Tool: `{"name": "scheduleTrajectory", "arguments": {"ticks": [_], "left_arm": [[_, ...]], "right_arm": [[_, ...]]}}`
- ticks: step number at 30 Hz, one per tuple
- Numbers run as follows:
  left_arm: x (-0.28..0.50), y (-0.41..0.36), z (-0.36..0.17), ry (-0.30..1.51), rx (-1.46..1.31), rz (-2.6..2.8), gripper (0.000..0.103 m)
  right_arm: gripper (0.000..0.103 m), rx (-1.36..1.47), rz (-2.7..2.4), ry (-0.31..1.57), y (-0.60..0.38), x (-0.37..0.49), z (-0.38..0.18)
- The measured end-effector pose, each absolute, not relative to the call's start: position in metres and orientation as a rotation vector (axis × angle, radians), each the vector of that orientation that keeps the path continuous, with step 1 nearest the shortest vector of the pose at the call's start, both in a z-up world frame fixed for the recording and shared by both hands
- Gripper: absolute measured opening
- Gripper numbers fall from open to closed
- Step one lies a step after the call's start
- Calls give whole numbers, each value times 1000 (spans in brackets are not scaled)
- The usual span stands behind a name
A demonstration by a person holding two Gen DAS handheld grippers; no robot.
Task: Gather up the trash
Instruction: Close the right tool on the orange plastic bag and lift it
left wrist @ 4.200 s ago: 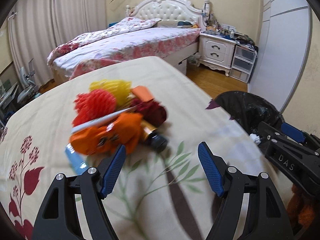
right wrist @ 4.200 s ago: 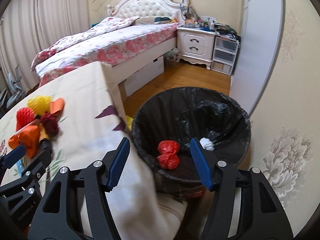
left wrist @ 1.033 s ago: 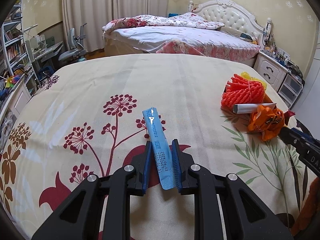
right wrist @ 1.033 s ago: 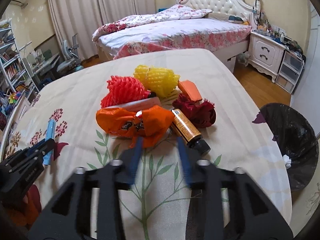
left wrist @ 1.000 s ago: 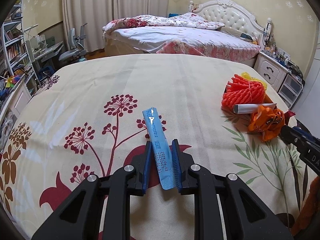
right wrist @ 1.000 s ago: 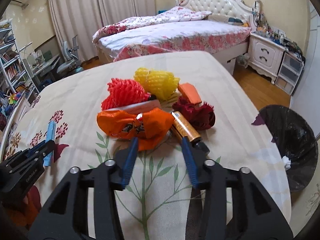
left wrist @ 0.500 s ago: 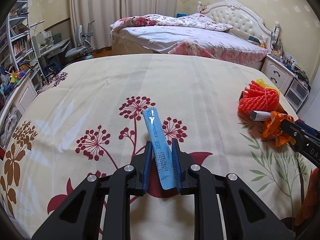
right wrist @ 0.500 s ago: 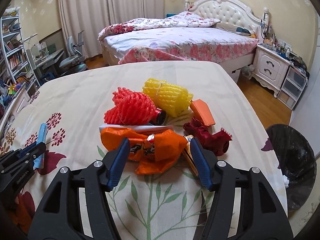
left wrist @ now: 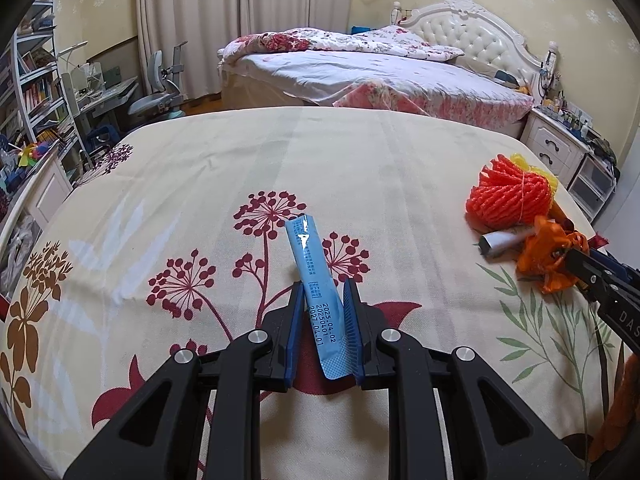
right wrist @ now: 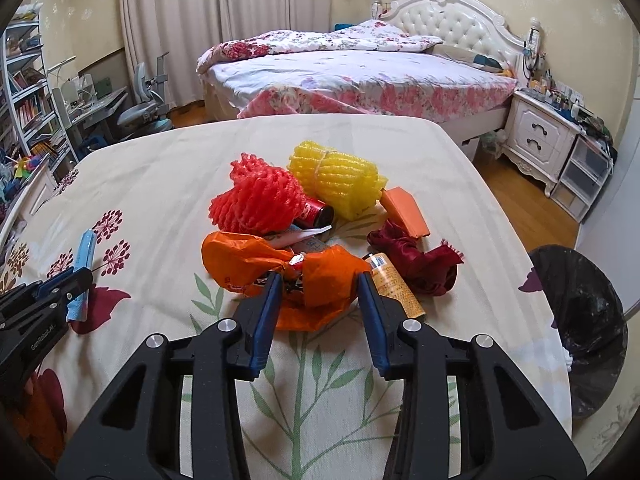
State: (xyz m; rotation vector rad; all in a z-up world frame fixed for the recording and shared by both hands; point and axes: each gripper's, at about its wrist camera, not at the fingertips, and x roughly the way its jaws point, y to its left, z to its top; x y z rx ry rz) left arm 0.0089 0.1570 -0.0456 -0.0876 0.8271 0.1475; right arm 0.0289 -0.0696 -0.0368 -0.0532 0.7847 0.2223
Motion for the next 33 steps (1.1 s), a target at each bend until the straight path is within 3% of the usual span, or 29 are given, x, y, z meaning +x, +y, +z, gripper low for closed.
{"name": "scheduleTrajectory", "arguments": {"ticks": [14, 16, 21, 29, 33], "left_arm": [[5, 156, -45, 823, -85, 150, 21], [5, 156, -45, 824, -87, 149, 21], [4, 157, -45, 827, -90, 150, 21], [4, 159, -46, 830, -93, 150, 21], [4, 158, -47, 828, -92, 148, 21]], "right_arm": [[36, -47, 296, 831, -66, 8, -39], [57, -46, 306, 831, -65, 8, -40], [71, -35, 318, 820, -63, 13, -43], [72, -42, 307, 810, -55, 28, -44], [63, -67, 285, 806, -53, 30, -45]]}}
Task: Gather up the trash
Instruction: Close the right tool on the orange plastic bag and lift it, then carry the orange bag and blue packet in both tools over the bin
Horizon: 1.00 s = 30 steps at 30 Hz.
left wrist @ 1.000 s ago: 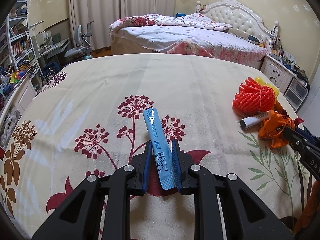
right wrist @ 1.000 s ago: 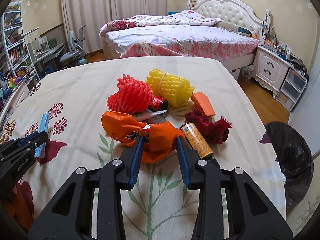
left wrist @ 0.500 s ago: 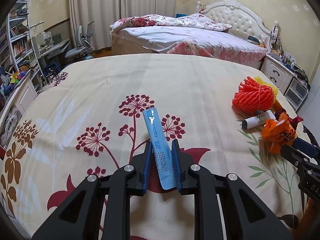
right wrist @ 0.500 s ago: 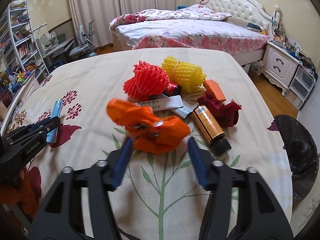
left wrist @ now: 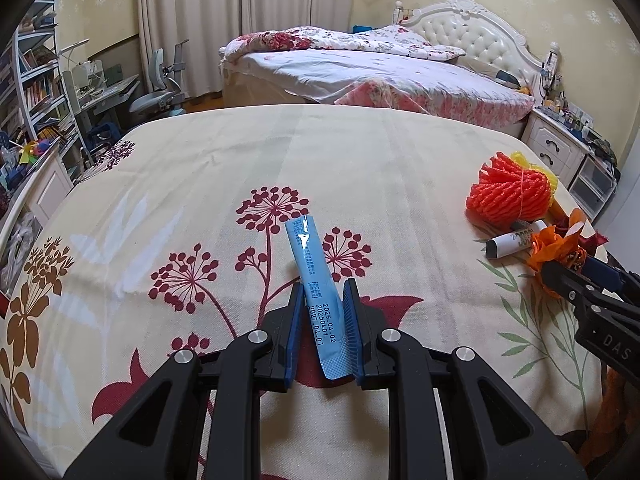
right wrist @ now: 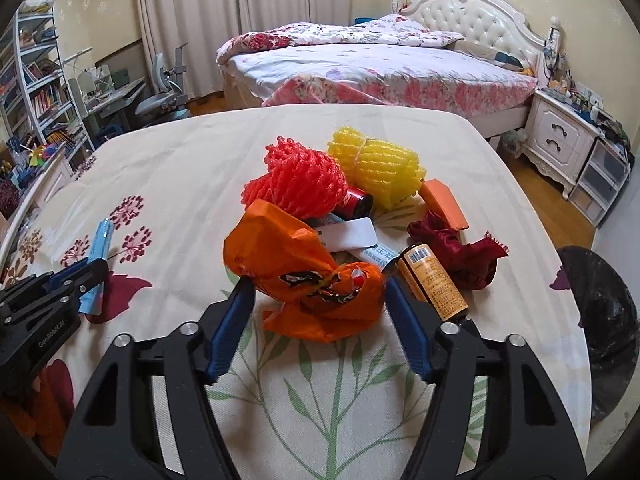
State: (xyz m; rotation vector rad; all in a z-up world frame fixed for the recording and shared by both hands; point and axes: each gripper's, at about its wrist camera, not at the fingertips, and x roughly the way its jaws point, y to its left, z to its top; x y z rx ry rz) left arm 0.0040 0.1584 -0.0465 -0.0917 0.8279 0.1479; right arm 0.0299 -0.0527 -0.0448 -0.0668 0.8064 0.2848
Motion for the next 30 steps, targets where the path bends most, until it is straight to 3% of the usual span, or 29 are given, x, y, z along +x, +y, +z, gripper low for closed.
{"name": "scheduleTrajectory", "arguments": {"ticks": [30], "left_arm": [[-9, 113, -8, 719, -60, 53, 21]], "right_arm": [[59, 27, 128, 705, -130, 9, -17]]}}
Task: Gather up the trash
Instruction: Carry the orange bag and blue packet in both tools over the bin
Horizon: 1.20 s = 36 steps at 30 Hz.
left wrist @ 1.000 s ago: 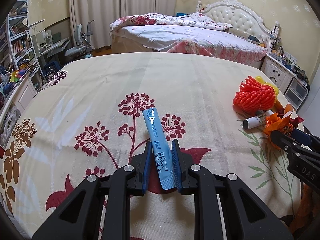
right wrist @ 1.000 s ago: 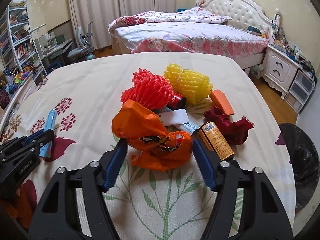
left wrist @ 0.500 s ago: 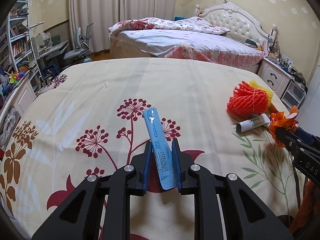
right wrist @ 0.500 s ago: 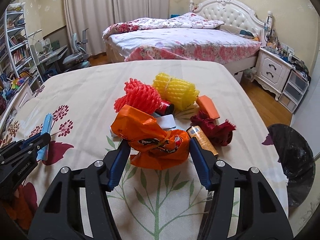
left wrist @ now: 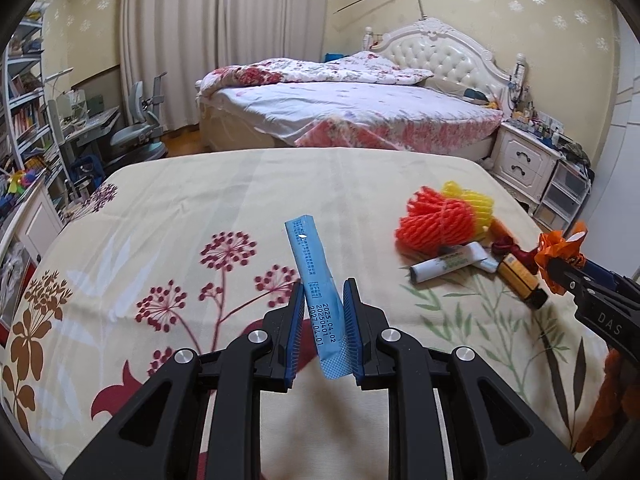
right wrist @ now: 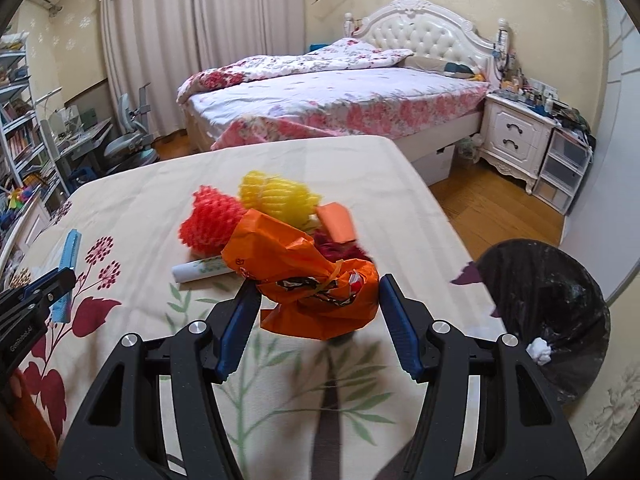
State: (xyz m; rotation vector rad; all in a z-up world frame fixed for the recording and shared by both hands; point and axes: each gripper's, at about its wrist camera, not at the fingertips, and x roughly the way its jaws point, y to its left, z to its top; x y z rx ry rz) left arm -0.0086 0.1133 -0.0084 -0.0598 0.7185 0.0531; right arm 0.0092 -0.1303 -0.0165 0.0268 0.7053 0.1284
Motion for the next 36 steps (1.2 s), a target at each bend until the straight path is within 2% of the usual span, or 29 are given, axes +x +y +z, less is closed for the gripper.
{"name": "scheduleTrajectory", "arguments": {"ticks": [21, 36], "left_arm": [[33, -74, 14, 645, 119, -327, 21], [65, -184, -12, 665, 235, -496, 21]], "right_arm": [[59, 130, -283, 669, -300, 4, -15], [59, 193, -423, 692, -356, 19, -39]]}}
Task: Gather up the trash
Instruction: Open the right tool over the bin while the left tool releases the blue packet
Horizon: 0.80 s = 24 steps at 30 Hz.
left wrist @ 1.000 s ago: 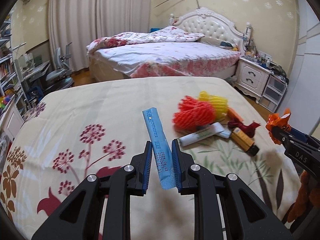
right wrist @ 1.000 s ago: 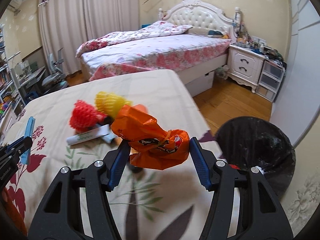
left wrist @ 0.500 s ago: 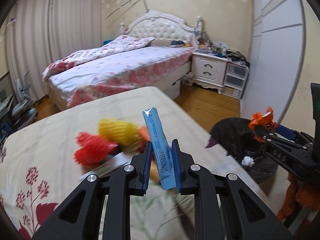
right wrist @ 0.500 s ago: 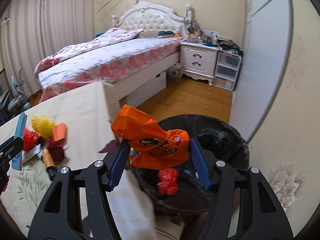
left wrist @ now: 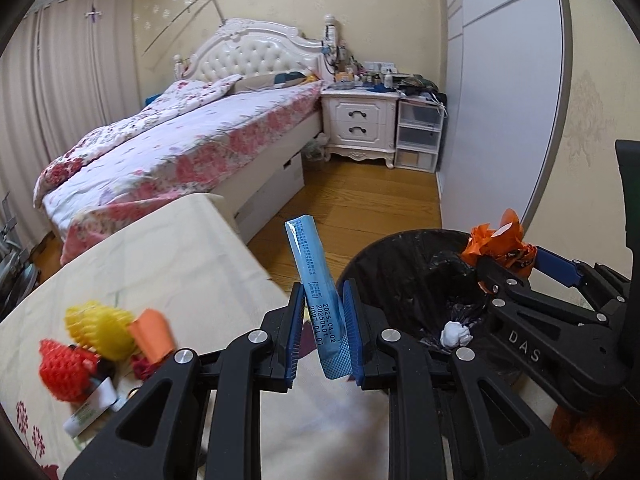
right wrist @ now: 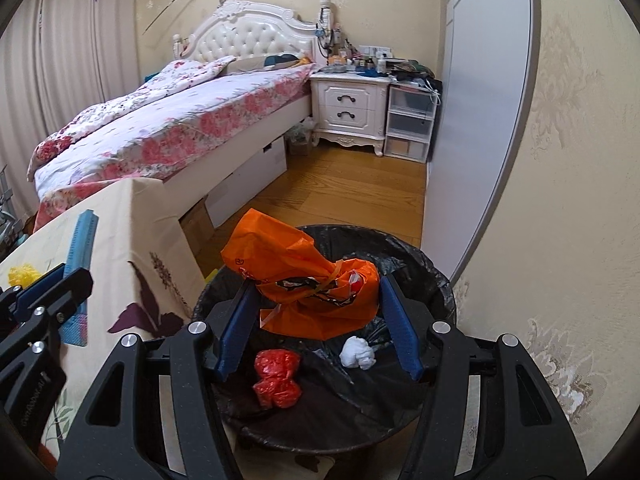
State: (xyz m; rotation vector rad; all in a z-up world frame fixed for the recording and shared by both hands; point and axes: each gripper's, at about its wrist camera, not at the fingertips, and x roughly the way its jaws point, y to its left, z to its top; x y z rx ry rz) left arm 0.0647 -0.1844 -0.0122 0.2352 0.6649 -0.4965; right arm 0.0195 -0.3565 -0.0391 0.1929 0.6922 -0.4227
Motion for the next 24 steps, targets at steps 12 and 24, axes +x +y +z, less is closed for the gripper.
{"name": "scheduleTrajectory", "arguments": {"ticks": [12, 24], "left_arm": [[83, -222, -32, 704, 291, -530, 21], [92, -233, -39, 737, 285, -524, 59]], "right_arm": [[60, 242, -481, 721, -381, 31, -61], [69, 283, -524, 725, -393, 33, -68]]}}
